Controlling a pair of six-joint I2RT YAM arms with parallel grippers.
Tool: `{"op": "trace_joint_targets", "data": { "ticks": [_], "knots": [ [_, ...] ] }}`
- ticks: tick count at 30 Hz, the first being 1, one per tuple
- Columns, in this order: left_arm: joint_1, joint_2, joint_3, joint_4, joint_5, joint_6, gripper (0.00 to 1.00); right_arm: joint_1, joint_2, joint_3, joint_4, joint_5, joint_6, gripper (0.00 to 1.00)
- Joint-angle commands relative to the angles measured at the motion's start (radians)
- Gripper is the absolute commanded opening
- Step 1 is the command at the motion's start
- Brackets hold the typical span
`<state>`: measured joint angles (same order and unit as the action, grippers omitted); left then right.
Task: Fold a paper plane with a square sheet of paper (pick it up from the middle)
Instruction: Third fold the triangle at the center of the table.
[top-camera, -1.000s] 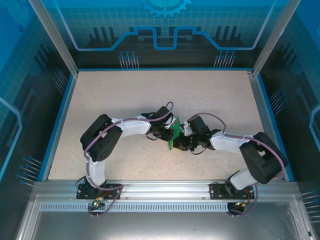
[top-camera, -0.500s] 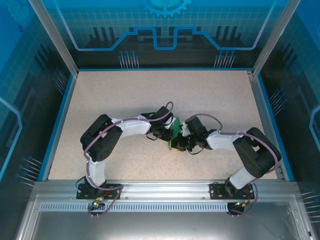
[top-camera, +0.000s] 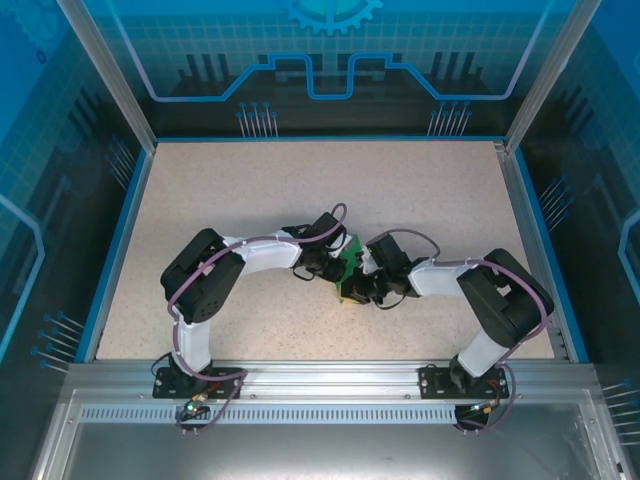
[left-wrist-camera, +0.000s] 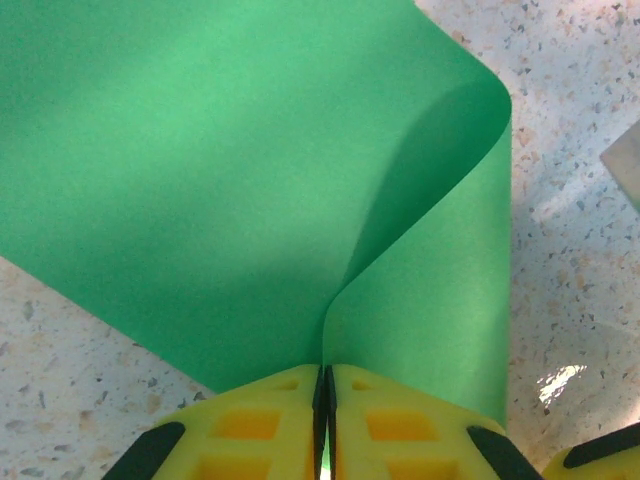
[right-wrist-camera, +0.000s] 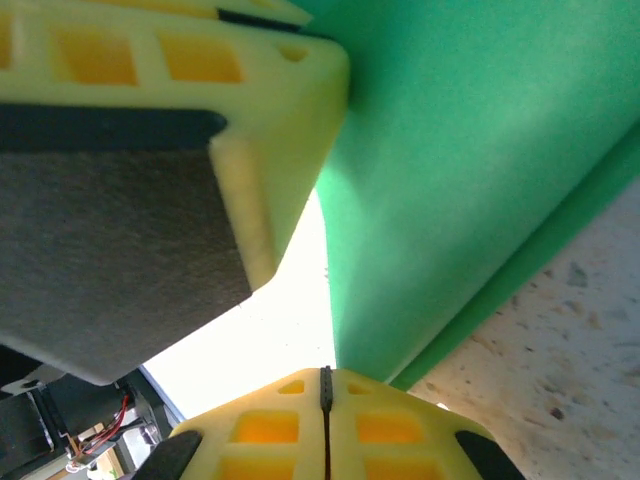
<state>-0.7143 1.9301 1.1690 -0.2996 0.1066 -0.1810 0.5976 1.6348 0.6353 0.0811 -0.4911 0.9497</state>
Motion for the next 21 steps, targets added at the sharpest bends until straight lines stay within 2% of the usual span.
{"op": "trace_joint_targets", "data": {
  "ticks": [1,8,15,21],
  "knots": [
    [0.000,0.041,-0.026,-0.024,0.025,0.006,0.13,0.014,0.012,-0.012,-0.039,0.026,-0.015,0.06],
    [0.000,0.044,-0.028,-0.027,0.028,0.007,0.13,0.014,0.056,-0.021,-0.022,0.020,-0.009,0.05],
    [-0.001,0.039,-0.031,-0.028,0.027,0.009,0.13,0.014,-0.010,-0.025,-0.068,0.040,-0.011,0.06],
    [-0.001,0.040,-0.031,-0.027,0.030,0.009,0.13,0.013,-0.042,0.000,-0.023,0.006,0.009,0.06]
  ]
}}
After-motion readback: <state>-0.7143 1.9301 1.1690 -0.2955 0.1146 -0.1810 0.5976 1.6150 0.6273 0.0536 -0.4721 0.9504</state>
